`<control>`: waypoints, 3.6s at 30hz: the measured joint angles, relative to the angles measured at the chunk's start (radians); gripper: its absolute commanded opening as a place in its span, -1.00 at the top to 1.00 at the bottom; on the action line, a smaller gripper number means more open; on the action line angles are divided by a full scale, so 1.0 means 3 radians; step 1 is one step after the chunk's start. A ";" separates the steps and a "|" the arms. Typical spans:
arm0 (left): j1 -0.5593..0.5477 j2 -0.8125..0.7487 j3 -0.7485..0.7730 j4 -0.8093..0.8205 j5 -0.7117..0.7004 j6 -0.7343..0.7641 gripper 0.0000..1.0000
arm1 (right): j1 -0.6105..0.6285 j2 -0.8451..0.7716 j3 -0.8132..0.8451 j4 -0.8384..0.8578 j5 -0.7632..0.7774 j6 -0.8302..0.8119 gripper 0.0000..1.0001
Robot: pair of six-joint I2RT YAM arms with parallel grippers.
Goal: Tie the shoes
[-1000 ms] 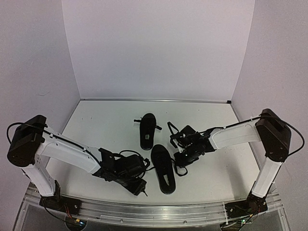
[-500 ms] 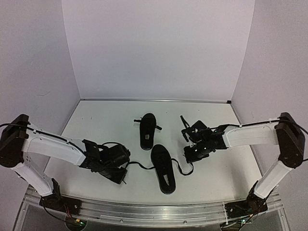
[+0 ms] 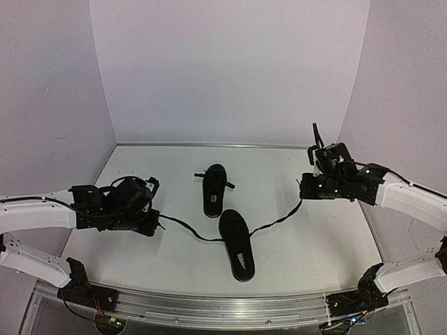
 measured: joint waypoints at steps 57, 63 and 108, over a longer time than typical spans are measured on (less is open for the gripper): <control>0.0935 -0.0353 -0.0206 0.0602 0.1456 0.0622 1.00 | -0.0106 0.0451 0.0638 0.0294 -0.0364 -0.0218 1.00; 0.0937 -0.0478 -0.0206 0.0750 0.1825 0.0665 1.00 | -0.0037 0.0965 0.0948 0.0721 -0.1301 -0.0221 1.00; 0.0927 -0.0050 -0.0178 0.1169 0.2303 0.0538 1.00 | 0.0777 0.2379 0.1360 0.0256 -0.1947 -0.0429 0.16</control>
